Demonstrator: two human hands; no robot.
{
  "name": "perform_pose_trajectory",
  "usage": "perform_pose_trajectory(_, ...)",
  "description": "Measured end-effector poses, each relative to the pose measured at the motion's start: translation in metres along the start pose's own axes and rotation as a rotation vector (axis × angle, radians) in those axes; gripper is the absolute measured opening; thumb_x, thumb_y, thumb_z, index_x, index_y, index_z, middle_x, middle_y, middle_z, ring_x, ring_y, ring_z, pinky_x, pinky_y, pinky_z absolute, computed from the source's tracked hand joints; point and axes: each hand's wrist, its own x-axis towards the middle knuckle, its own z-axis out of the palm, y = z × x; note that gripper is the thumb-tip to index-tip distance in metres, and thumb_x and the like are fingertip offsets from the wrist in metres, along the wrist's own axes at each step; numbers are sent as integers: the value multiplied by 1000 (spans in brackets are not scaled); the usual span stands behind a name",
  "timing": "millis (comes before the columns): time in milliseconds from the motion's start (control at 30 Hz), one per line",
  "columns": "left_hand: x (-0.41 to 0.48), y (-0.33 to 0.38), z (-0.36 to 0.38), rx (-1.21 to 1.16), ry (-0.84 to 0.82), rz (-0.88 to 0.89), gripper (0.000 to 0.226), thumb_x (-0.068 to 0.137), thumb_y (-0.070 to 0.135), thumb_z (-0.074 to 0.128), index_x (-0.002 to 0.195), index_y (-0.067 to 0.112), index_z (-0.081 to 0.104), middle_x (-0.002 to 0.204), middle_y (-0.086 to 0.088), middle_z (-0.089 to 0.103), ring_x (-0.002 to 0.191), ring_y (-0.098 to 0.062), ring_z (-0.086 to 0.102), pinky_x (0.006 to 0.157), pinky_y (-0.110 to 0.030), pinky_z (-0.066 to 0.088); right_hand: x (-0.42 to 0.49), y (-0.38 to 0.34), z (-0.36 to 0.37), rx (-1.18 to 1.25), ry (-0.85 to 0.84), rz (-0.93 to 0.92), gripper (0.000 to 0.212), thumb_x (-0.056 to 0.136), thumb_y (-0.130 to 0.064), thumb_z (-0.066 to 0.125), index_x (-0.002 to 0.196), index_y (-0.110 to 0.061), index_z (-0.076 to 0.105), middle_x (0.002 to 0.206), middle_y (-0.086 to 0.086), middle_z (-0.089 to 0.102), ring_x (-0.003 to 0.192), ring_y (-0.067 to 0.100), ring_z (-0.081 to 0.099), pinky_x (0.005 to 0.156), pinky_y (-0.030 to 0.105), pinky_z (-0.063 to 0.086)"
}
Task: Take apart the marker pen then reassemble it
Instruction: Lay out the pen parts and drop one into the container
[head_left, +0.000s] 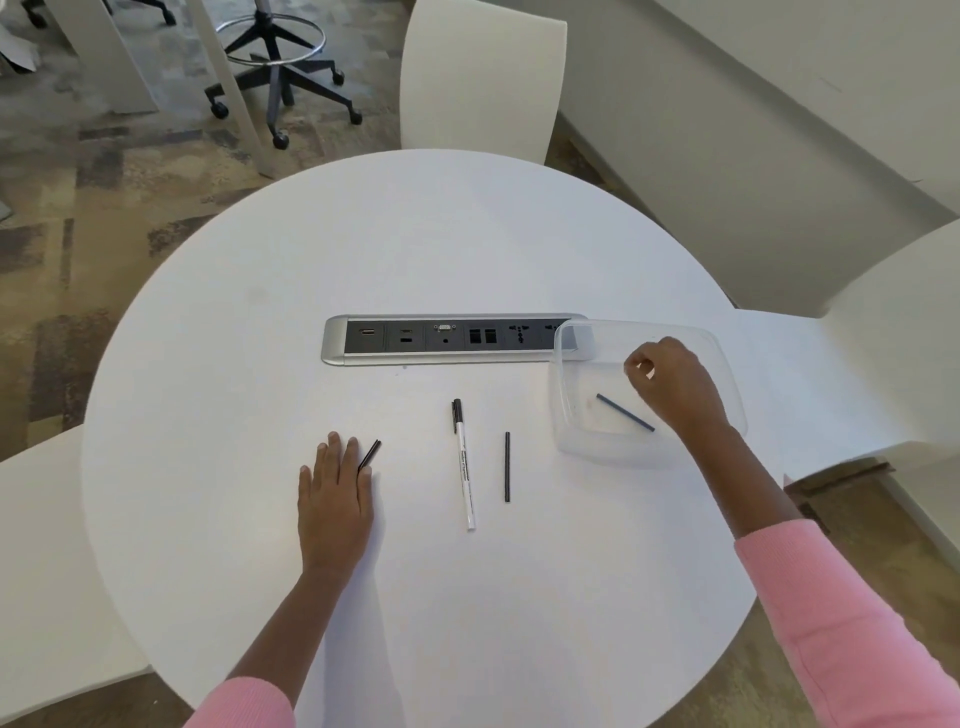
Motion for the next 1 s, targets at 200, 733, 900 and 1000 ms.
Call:
perform_pose_trajectory(200, -1, -6, -1, -32, -11, 13, 52, 88, 23, 27, 133, 2, 44, 145, -21, 36, 135, -35, 33, 111, -51, 24, -47, -39, 6, 292, 36, 2, 10, 85, -8, 56, 86, -5, 66, 89, 15, 61, 69, 18, 51, 73, 30, 42)
perform_pose_trajectory(733, -1, -29, -8, 54, -142, 181, 65, 86, 36, 10, 137, 6, 36, 147, -22, 30, 136, -37, 30, 111, -51, 24, -138, -109, 124, 266, -277, 175, 17, 88, -18, 53, 96, -4, 56, 102, 14, 57, 95, 30, 56, 79, 35, 46)
perform_pose_trajectory(900, 0, -35, -8, 70, -157, 228, 66, 85, 37, 7, 140, 8, 32, 150, -20, 26, 138, -35, 26, 113, -49, 20, -141, -117, 126, 224, -251, 213, 18, 89, -19, 51, 98, -4, 53, 104, 14, 58, 97, 30, 55, 79, 36, 45)
perform_pose_trajectory(1000, 1, -36, -7, 69, -160, 233, 69, 84, 39, 4, 141, 10, 29, 152, -18, 22, 140, -32, 22, 114, -46, 15, -141, -121, 127, 196, -253, 234, 18, 88, -16, 49, 99, -2, 52, 105, 15, 59, 96, 32, 55, 79, 37, 45)
